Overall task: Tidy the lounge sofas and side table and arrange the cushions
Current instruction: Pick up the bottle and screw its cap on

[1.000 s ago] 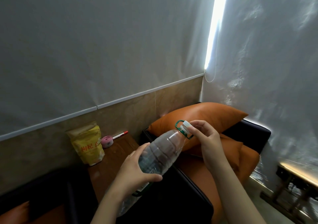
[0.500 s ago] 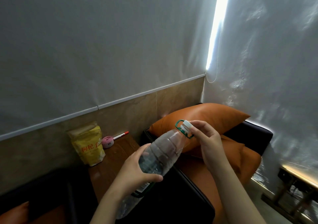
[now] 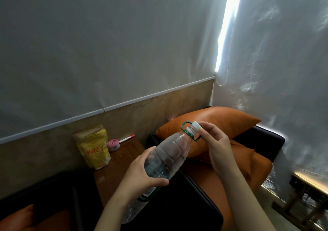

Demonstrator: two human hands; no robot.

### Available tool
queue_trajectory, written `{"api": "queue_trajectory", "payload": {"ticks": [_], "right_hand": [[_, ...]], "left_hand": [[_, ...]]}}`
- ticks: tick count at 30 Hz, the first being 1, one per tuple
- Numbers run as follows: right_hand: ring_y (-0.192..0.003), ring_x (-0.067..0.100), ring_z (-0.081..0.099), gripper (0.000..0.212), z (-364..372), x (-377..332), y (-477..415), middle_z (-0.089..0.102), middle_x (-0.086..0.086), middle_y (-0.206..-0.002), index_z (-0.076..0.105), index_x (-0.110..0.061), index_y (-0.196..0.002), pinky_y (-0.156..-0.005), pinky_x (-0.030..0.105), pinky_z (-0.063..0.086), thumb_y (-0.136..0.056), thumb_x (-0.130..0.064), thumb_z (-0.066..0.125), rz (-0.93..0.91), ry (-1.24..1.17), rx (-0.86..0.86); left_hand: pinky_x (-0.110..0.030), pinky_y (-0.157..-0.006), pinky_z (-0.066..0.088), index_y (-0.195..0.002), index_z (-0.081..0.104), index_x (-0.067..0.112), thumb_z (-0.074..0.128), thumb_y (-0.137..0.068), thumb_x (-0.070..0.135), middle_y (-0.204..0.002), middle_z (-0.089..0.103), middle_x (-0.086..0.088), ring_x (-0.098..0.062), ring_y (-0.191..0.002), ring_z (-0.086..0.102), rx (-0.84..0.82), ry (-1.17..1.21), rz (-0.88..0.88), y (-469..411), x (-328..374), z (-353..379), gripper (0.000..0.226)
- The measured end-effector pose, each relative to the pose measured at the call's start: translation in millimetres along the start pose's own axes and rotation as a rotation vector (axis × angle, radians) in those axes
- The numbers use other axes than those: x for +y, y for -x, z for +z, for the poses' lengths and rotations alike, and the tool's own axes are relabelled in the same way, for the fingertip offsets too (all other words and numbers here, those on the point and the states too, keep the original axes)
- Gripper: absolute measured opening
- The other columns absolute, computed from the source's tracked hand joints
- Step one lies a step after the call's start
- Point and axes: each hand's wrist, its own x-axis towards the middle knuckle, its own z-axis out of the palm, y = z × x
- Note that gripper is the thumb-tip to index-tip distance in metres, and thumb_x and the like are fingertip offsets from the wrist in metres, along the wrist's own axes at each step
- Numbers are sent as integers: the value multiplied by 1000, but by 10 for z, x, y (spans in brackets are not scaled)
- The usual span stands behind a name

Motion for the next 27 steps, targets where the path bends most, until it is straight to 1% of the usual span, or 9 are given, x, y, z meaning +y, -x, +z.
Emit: {"api": "queue_trajectory", "payload": {"ticks": [3, 6, 10, 14, 17, 21, 24, 25, 27], "right_hand": [[-98, 11, 67, 30, -5, -10, 17, 72, 2, -102, 69, -12, -108, -80, 20, 52, -81, -25, 67, 1, 7, -12], [-96, 9, 67, 23, -23, -12, 32, 73, 2, -101, 69, -11, -108, -76, 16, 51, -86, -18, 66, -5, 29, -20], [-93, 7, 67, 18, -39, -23, 54, 73, 2, -99, 70, -10, -105, -74, 15, 51, -88, -13, 65, -9, 49, -34], [-91, 8, 67, 18, -34, -28, 70, 73, 4, -97, 70, -10, -102, -73, 16, 51, -85, -16, 68, -12, 37, -17], [-87, 7, 67, 18, -23, -35, 76, 71, 5, -95, 69, -8, -100, -70, 15, 51, -84, -17, 69, -28, 34, -1], [-84, 7, 67, 14, -24, -31, 63, 68, 6, -91, 64, -12, -90, -65, 15, 50, -83, -19, 73, -49, 118, 8], [-89, 9, 66, 16, -31, -40, 69, 68, 2, -94, 64, -16, -93, -69, 17, 51, -82, -25, 71, -60, 133, -3], [-93, 9, 65, 17, -40, -37, 72, 68, 0, -98, 65, -17, -98, -72, 18, 51, -84, -27, 68, -52, 118, -12], [-102, 8, 64, 20, -68, -34, 77, 69, -1, -108, 65, -19, -110, -81, 21, 52, -91, -25, 60, -39, 115, -35]], "left_hand": [[-35, -105, 45, -138, 41, 42, 89, -45, 47, -130, 52, 21, -2, -122, 49, -6, -9, -10, 8, -18, 17, 105], [-35, -105, 44, -137, 40, 45, 89, -46, 48, -131, 51, 22, -2, -123, 48, -12, -21, -15, 18, -47, 39, 104], [-36, -105, 44, -138, 38, 46, 89, -46, 50, -132, 50, 21, -3, -124, 47, -11, -52, -18, 32, -58, 49, 105], [-36, -105, 43, -138, 39, 44, 86, -42, 53, -133, 50, 18, -4, -123, 47, 37, -93, 3, 41, -18, 53, 108], [-37, -105, 43, -138, 37, 47, 86, -42, 56, -133, 48, 20, -4, -124, 45, 38, -134, 12, 42, 8, 49, 108], [-36, -107, 41, -134, 34, 53, 84, -42, 57, -135, 45, 20, -5, -125, 43, 25, -152, 22, 65, 43, 60, 105], [-36, -106, 42, -135, 36, 50, 85, -42, 55, -133, 47, 19, -5, -124, 45, 13, -104, 15, 94, 63, 82, 105], [-36, -106, 43, -136, 37, 47, 85, -42, 55, -132, 48, 18, -5, -123, 45, 17, -89, 9, 103, 71, 86, 106], [-36, -104, 44, -137, 38, 45, 85, -41, 55, -129, 51, 17, -3, -120, 48, 30, -63, -2, 114, 84, 87, 107]]}}
